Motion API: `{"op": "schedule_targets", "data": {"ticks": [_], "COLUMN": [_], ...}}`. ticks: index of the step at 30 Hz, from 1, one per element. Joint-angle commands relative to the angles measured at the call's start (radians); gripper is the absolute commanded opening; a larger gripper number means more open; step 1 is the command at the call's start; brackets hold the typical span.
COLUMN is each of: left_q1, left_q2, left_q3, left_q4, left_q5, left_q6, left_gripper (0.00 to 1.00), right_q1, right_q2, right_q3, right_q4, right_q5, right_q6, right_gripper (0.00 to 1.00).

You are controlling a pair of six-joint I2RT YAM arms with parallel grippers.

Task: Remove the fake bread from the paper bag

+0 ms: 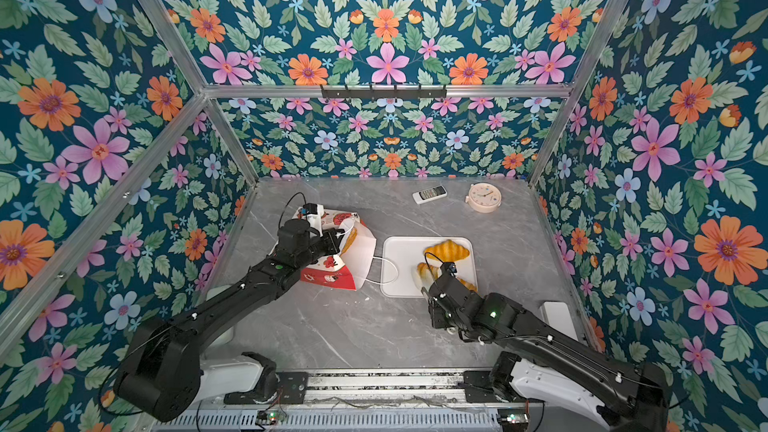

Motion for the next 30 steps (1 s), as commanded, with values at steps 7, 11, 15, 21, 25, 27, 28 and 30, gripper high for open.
{"op": "schedule_targets", "data": {"ticks": [7,11,15,21,25,27,28,30], "left_q1": [0.001,0.001,0.001,0.001,0.002,0.002,0.002,0.002], "left_q2": [0.017,0.037,0.044,0.046,0.042,0.039,0.037,0.035], "left_q3": [-0.003,0.0,0.001,0.0,-0.001,-0.001,-0.002,0.002], "left_q4": [0.047,0.059,0.062,0.065,0.064,0.062,0.061,0.057], "left_q5": [-0.002,0.013,0.014,0.016,0.018,0.017,0.019,0.02], "left_q6": [-0.004,-0.007,-0.006,-0.006,-0.009,-0.007,-0.006,-0.004], "left_gripper": [0.0,0.0,0.0,0.0,0.0,0.0,0.0,0.0], "right_q1": [0.002,0.002,0.003,0.0,-0.009,-0.023,-0.034,-0.06], "right_q2": [-0.124,-0.12,-0.116,-0.096,-0.072,-0.065,-0.063,-0.064], "right_q3": [0.038,0.07,0.079,0.055,0.039,0.03,0.022,0.011], "right_q4": [-0.321,-0.428,-0.47,-0.47,-0.438,-0.409,-0.392,-0.354], "right_q5": [0.053,0.076,0.084,0.108,0.139,0.145,0.148,0.147], "right_q6": [0.224,0.279,0.315,0.325,0.312,0.292,0.279,0.248], "right_gripper": [0.38,0.38,0.36,0.35,0.35,0.36,0.36,0.36]}}
